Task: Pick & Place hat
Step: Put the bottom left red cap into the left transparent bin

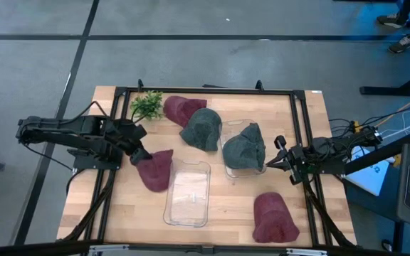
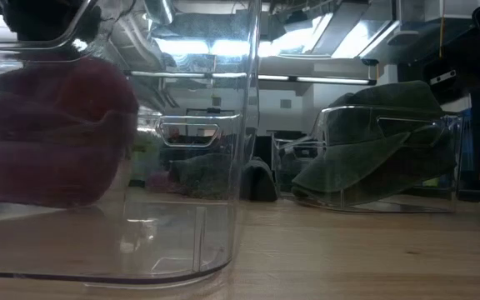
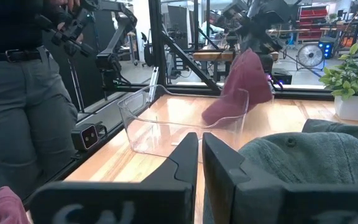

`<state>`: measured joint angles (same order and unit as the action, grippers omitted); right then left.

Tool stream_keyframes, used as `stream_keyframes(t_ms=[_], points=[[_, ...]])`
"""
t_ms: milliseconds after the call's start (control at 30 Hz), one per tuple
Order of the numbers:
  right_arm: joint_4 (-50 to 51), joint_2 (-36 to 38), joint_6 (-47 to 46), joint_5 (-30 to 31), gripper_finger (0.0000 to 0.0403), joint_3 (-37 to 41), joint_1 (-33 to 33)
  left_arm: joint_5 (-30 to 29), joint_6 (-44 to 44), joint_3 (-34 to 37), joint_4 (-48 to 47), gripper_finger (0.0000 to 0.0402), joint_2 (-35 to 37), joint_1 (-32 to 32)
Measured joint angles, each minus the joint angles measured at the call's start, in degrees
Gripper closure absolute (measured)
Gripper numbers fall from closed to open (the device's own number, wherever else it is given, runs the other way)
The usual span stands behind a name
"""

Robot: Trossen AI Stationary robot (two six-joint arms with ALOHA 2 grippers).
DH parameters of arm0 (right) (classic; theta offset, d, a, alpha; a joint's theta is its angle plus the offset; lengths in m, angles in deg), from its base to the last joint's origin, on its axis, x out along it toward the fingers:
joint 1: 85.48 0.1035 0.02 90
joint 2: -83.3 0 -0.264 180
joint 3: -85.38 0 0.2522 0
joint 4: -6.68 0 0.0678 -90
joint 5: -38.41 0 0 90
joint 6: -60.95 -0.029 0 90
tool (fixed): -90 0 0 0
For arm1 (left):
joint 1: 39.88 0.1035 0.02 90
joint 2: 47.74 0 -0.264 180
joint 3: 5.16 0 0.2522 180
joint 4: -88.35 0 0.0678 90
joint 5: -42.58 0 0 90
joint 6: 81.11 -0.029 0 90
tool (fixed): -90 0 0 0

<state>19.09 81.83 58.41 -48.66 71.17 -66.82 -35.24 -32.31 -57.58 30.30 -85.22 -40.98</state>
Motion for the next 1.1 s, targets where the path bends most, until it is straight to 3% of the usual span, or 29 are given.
stream_keyframes(t_ms=[333, 567, 900, 1100], points=[[0.00, 0.00, 0.00, 0.00, 0.0377, 0.00, 0.00, -8.67, 0.41, -9.63, -4.33, 0.0395, -1.51, -5.60], [-0.01, 0.00, -0.01, -0.01, 0.0377, 0.00, -0.01, -19.27, 5.77, -16.41, -8.29, 0.0395, -7.05, -9.61], [-0.01, -0.01, 0.00, -0.01, 0.0377, 0.00, 0.00, -29.78, 12.67, -24.88, -8.92, 0.0395, -16.17, -13.95], [-0.01, -0.02, -0.01, -0.01, 0.0377, 0.00, -0.01, -36.21, 17.25, -31.44, -14.16, 0.0395, -19.84, -16.53]])
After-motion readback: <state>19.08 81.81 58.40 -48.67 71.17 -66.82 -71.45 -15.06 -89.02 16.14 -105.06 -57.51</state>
